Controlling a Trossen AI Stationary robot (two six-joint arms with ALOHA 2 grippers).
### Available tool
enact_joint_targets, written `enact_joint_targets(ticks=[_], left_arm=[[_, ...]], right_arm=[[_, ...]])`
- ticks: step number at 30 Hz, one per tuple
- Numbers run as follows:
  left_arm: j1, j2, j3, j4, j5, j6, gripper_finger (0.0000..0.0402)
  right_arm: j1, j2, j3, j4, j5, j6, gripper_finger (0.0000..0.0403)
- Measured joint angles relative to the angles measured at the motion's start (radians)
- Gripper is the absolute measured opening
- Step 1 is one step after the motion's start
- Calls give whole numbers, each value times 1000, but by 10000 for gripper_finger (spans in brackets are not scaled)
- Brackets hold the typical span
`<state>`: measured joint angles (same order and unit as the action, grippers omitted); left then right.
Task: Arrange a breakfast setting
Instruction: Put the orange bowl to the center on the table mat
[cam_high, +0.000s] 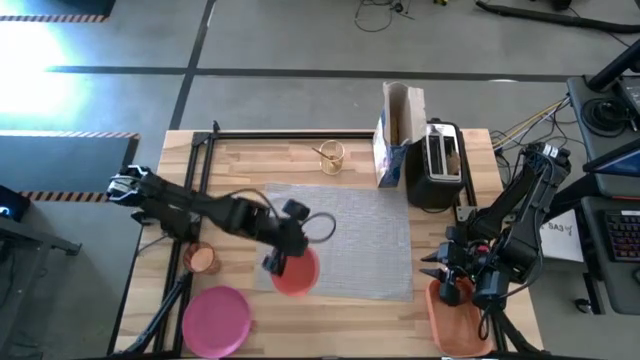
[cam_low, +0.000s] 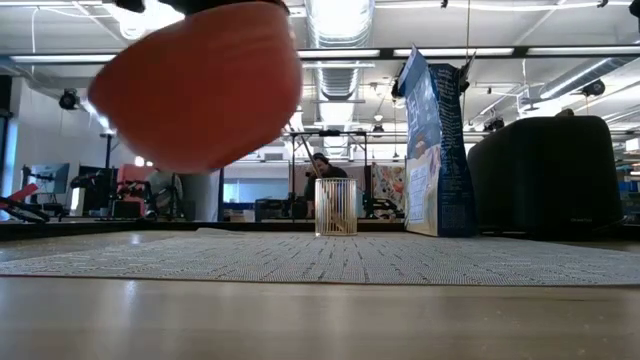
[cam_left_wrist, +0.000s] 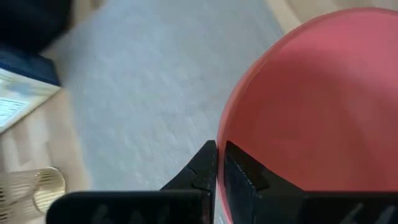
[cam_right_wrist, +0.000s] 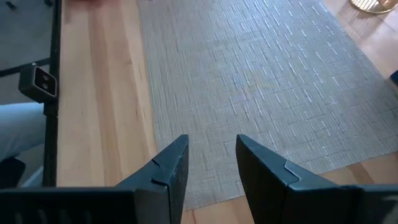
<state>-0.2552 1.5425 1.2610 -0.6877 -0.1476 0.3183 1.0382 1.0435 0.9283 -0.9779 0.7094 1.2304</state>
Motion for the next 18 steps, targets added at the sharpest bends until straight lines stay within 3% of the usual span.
enact_joint_targets(ticks=[4, 18], left_arm=[[59, 0, -21, 15, 86, -17, 3], [149, 167, -44, 146, 87, -70, 3]], right_arm=[[0, 0, 0, 4, 7, 17, 123], [-3, 1, 0, 28, 76, 8, 123]])
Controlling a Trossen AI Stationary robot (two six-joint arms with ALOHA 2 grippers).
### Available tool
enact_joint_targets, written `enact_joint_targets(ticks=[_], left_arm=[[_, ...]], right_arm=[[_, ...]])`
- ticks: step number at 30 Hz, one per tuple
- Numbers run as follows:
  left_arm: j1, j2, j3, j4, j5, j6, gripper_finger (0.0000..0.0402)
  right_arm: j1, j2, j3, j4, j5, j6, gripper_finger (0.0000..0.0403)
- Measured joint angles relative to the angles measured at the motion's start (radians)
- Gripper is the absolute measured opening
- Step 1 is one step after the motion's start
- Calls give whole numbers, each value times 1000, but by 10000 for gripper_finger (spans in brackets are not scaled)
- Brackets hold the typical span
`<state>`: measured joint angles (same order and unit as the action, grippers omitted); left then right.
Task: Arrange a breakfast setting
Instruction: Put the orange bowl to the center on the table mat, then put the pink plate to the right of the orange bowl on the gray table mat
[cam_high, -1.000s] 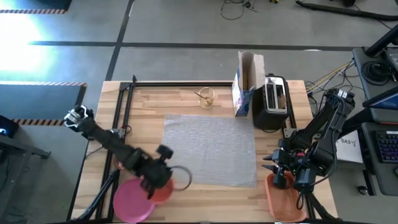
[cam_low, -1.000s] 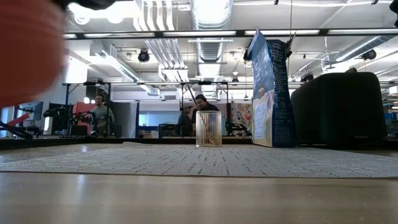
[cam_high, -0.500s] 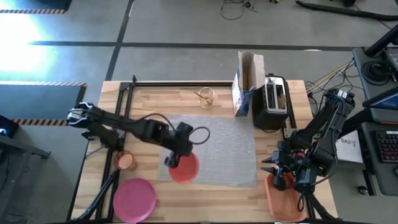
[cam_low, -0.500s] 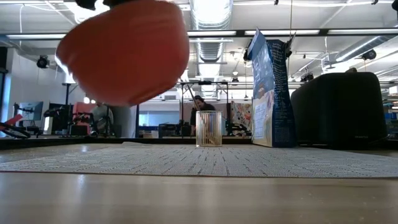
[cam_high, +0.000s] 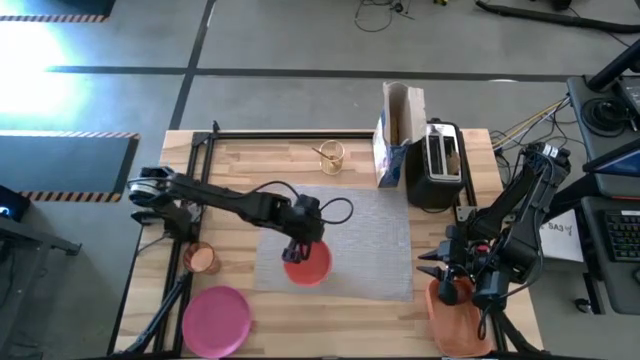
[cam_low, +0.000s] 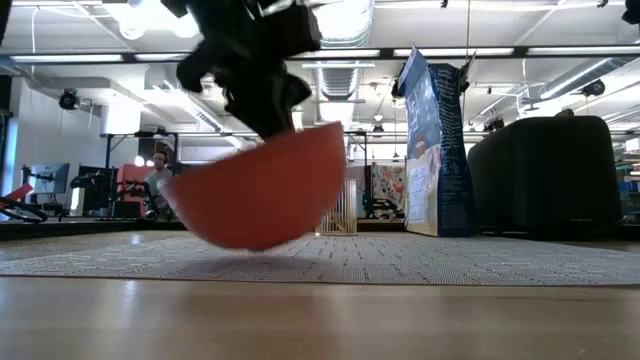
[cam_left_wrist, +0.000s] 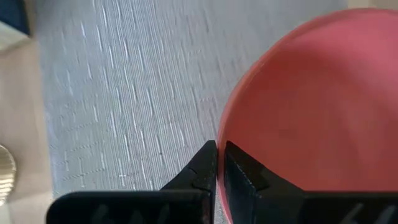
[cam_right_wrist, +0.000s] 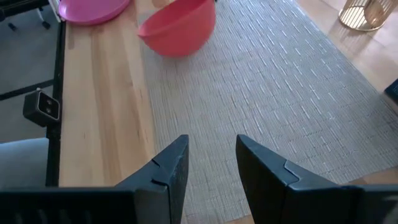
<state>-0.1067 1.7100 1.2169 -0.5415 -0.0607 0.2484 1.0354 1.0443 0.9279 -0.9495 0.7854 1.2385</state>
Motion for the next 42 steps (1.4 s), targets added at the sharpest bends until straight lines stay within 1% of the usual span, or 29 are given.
enact_joint_targets(ticks=[3, 9, 14, 15, 17, 21, 24, 29, 31, 34, 35, 37, 40, 42], left_arm=[[11, 39, 15, 3, -9, 4, 3], [25, 88, 55, -24, -64, -5, 4], [34, 89, 83, -42, -190, -68, 23], [35, 89, 91, -47, -208, -73, 29], [35, 89, 106, -54, -212, -74, 39], [35, 89, 126, -88, -157, -75, 59], [35, 89, 146, -137, -153, -86, 71], [32, 89, 206, -213, -146, -150, 83], [26, 89, 235, -258, -117, -170, 84], [17, 89, 280, -352, -11, -194, 83], [13, 89, 295, -388, 32, -214, 82], [1, 89, 317, -446, 74, -266, 80], [-28, 83, 321, -523, 78, -360, 79], [-59, 73, 303, -541, 78, -419, 79]], right_arm=[[0, 0, 0, 0, -4, -11, 123], [0, 0, 0, 0, -7, -45, 123], [0, 0, 0, 1, -7, -45, 123], [0, 0, 0, 1, -7, -45, 123], [0, 0, 0, 1, -7, -45, 123], [0, 0, -1, 1, -7, -45, 123], [0, 0, -1, 2, -7, -45, 123], [0, 0, -1, 3, -7, -45, 123], [0, 0, -1, 5, -7, -45, 123], [0, 0, -1, 5, -7, -45, 123], [0, 0, -1, 6, -7, -45, 123], [0, 0, -1, 6, -7, -45, 123], [0, -1, -1, 7, -7, -45, 123], [0, -1, -1, 8, -7, -45, 123]])
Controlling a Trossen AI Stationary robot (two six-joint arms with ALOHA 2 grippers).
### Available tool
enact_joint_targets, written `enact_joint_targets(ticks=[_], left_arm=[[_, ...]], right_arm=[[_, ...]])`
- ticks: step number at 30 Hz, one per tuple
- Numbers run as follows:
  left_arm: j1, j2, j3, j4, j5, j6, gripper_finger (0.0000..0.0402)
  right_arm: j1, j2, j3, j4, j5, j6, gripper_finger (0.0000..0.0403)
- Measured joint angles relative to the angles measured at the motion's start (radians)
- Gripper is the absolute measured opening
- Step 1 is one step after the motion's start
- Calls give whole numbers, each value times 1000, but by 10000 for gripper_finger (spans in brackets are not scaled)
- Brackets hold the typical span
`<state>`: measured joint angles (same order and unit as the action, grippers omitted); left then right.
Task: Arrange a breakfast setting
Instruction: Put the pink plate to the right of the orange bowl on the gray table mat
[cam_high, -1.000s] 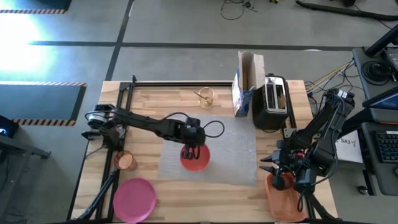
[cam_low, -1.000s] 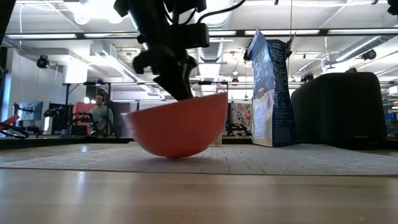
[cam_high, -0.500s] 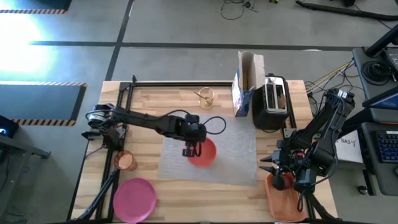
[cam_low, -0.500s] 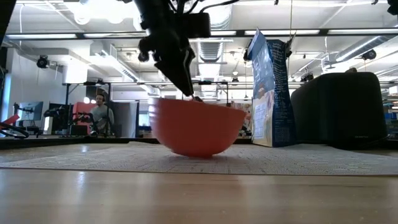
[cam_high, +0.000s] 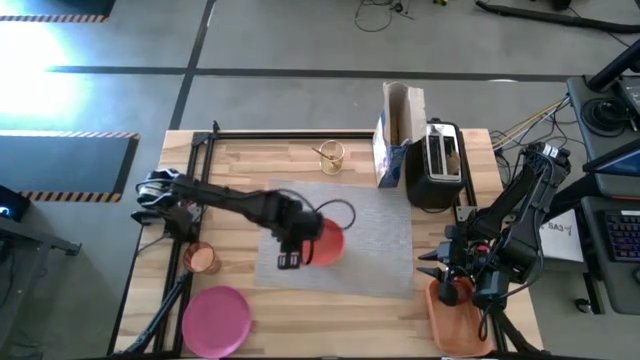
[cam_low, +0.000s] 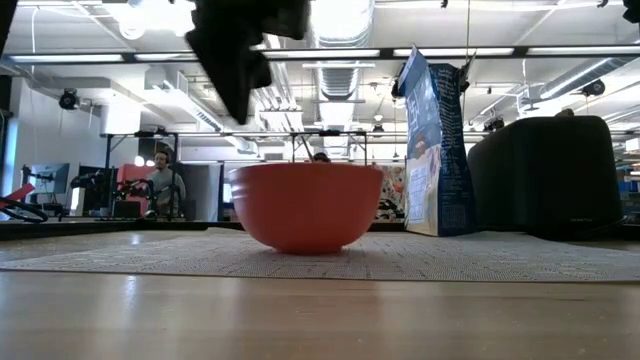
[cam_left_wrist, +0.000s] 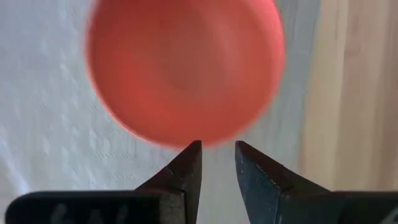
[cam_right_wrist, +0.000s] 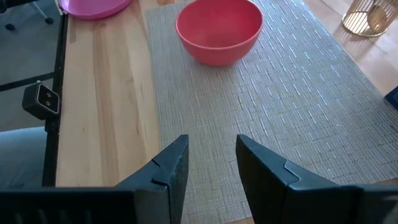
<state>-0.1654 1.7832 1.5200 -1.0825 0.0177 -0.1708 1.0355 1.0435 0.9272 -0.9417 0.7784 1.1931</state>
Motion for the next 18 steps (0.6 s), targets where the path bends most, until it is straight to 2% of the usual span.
enact_joint_targets(ticks=[6, 12, 18], left_arm=[[-149, -56, -90, -12, -12, -167, 79], [-329, -104, -180, -6, -60, -450, 79], [-501, -112, -273, 143, -61, -629, 79]], right_arm=[[0, 0, 0, 3, 0, 0, 123], [0, 0, 0, 6, 0, 0, 123], [0, 0, 0, 7, 0, 0, 123]])
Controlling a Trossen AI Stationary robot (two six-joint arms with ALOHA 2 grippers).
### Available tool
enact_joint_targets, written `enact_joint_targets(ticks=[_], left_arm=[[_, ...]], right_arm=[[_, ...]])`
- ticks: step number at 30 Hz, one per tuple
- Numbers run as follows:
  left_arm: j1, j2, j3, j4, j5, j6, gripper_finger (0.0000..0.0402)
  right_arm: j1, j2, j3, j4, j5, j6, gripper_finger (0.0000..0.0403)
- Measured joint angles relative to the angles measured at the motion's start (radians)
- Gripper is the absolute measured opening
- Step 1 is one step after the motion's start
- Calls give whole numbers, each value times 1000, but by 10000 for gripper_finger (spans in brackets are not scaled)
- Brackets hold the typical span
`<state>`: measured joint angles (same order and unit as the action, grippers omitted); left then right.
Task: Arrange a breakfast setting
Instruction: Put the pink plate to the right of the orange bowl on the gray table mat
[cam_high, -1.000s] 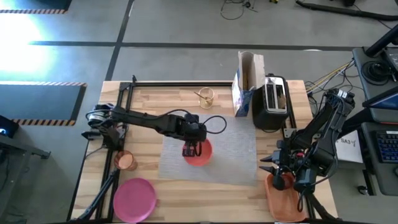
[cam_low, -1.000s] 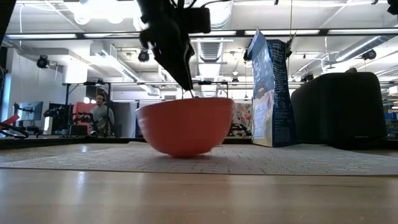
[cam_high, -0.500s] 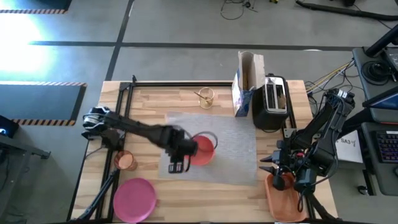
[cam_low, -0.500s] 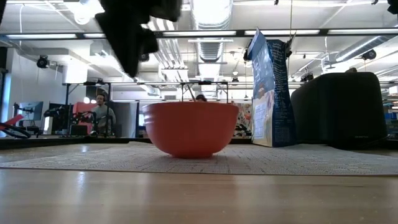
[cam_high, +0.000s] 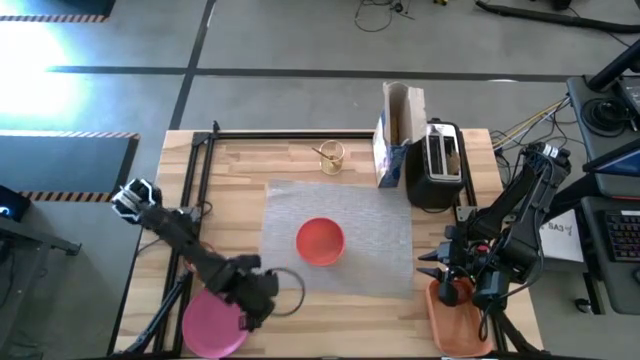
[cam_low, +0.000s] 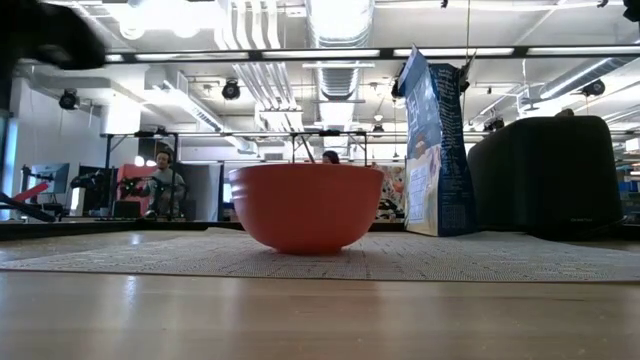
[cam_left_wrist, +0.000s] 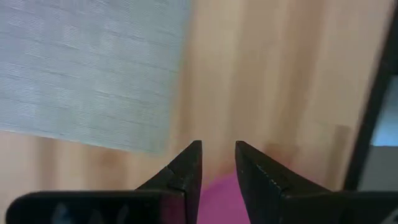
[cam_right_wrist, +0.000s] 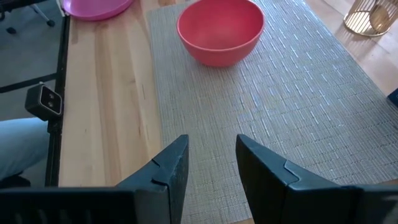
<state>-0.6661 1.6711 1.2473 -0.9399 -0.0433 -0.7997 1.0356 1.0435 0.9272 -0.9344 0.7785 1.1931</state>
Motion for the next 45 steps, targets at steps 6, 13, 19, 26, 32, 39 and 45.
enact_joint_targets(ticks=[6, 13, 19, 26, 32, 39, 45], left_arm=[[-99, 2, -62, 92, -10, -103, 79], [-160, 8, -94, 92, -49, 178, 79], [-171, 9, -130, 94, -45, 432, 79], [-165, 9, -148, 88, -21, 503, 79], [-165, 10, -187, 102, 3, 532, 79], [-154, 10, -232, 125, 2, 555, 81], [-156, 6, -226, 128, 3, 556, 96]], right_arm=[[0, 0, 0, 2, 0, 0, 123], [0, 0, 0, 2, 0, 0, 123], [0, 0, 0, 4, 0, 0, 123], [0, 0, 0, 5, 0, 0, 123], [0, 0, 0, 5, 0, 0, 123], [0, 0, 0, 5, 0, 0, 123], [0, 0, 0, 5, 0, 0, 123]])
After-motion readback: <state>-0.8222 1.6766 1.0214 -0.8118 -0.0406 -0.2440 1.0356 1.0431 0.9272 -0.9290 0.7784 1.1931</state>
